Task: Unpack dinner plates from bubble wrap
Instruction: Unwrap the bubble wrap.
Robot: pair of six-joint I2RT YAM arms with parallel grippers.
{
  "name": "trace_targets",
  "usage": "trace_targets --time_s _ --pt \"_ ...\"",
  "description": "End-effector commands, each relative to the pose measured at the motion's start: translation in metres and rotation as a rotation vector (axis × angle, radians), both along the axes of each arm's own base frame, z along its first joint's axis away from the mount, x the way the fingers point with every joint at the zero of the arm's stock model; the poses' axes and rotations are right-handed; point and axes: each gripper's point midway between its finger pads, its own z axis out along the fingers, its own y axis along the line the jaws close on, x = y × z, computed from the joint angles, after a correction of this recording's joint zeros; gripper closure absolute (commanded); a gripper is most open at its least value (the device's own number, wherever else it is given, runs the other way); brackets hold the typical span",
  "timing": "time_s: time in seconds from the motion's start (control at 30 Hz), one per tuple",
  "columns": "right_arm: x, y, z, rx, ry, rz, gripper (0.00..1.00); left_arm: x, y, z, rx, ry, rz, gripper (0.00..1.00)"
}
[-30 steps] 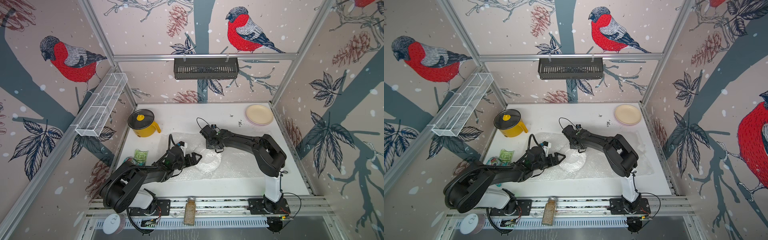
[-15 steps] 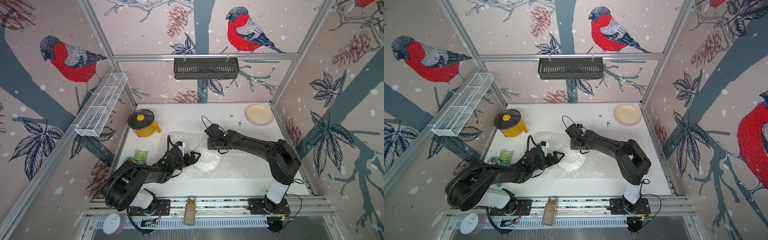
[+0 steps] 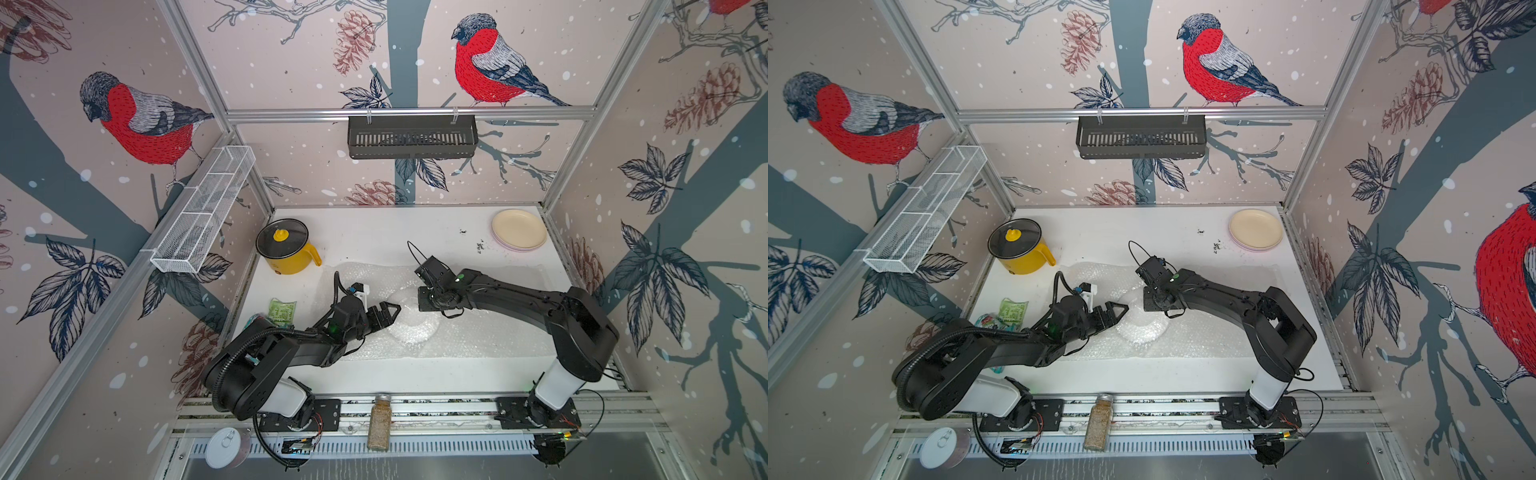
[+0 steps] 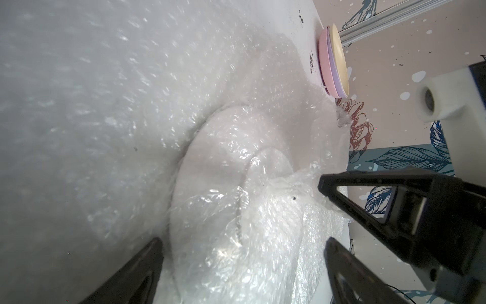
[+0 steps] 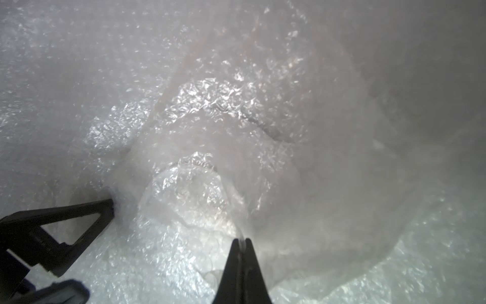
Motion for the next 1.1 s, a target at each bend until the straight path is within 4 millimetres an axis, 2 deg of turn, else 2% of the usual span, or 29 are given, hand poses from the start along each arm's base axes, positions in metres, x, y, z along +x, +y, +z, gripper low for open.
trace_targets --time_s 0.0,0.33,0.53,0.67,0.73,0.8,0.87,0.93,1.07 --pt "-0.013 0.010 0.005 0.046 0.021 0.052 0.99 -0.015 0.029 -0.045 0.141 0.164 0.097 0.05" --pt "-0.047 -0.024 -0.023 0.007 0.104 0.043 1.00 -0.015 0.035 -0.051 0.134 0.195 0.148 0.05" --pt "-0.054 -0.036 -0.025 0.010 0.107 0.024 0.99 -0.016 0.039 -0.055 0.140 0.213 0.168 0.05" --pt "-0.050 -0.040 -0.030 -0.012 0.103 0.002 0.98 -0.017 0.039 -0.058 0.139 0.221 0.169 0.05" --pt "-0.047 -0.036 -0.029 -0.003 0.094 -0.002 0.80 -0.017 0.038 -0.058 0.134 0.220 0.162 0.05" --pt "-0.041 -0.025 -0.022 0.028 0.080 0.001 0.70 -0.017 0.039 -0.057 0.130 0.217 0.165 0.05" --pt "-0.035 -0.015 -0.014 0.053 0.061 0.004 0.64 -0.018 0.040 -0.057 0.134 0.217 0.168 0.05" --pt "-0.031 -0.013 -0.012 0.047 0.058 -0.012 0.57 -0.017 0.039 -0.056 0.134 0.212 0.164 0.05" --pt "-0.028 -0.016 -0.018 0.009 0.065 -0.027 0.52 -0.017 0.040 -0.054 0.136 0.206 0.167 0.05"
